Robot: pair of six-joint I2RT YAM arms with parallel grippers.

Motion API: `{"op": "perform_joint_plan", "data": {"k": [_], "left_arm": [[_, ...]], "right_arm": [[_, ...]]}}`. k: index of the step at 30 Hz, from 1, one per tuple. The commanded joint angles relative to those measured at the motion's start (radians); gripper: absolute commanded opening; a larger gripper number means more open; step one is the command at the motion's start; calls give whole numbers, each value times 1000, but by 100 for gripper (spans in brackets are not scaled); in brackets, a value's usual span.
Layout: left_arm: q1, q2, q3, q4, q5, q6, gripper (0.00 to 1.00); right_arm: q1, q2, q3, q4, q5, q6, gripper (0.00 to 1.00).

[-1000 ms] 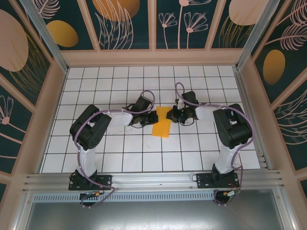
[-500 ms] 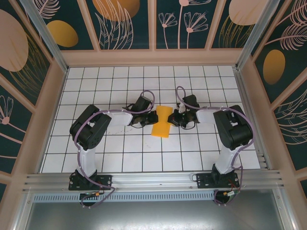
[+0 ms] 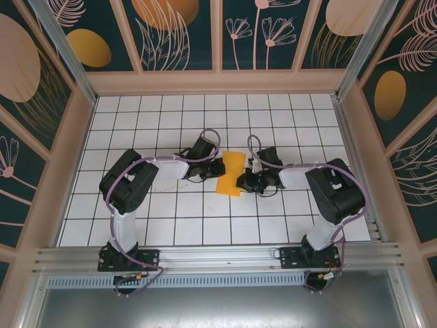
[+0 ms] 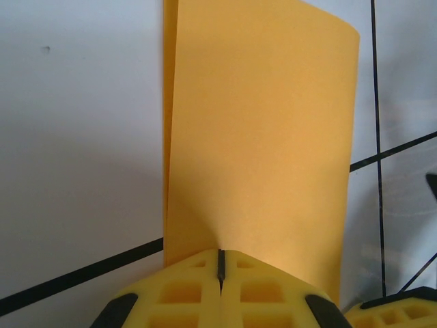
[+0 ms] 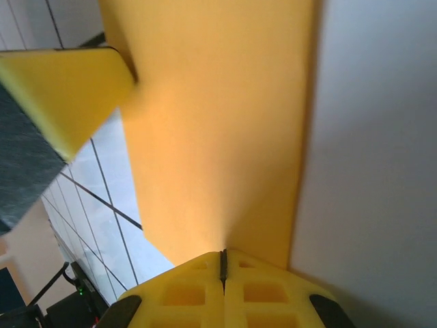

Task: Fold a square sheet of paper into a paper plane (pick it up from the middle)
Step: Fold the square sheet of paper in half at the center of the table.

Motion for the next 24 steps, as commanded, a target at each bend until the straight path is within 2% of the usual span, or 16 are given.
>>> {"op": "perform_joint_plan", "data": {"k": [1, 4, 12, 24], "left_arm": [[2, 38, -31, -117, -53, 18, 0], [2, 37, -32, -117, -55, 20, 0], [2, 38, -37, -117, -57, 20, 0], [4, 36, -31, -134, -63, 34, 0]], "right_arm": [[5, 25, -17, 32, 34, 14, 0], [6, 24, 0, -19, 64, -4, 0], [28, -79, 13, -11, -2, -8, 0], [69, -9, -87, 51, 40, 37, 0]]}}
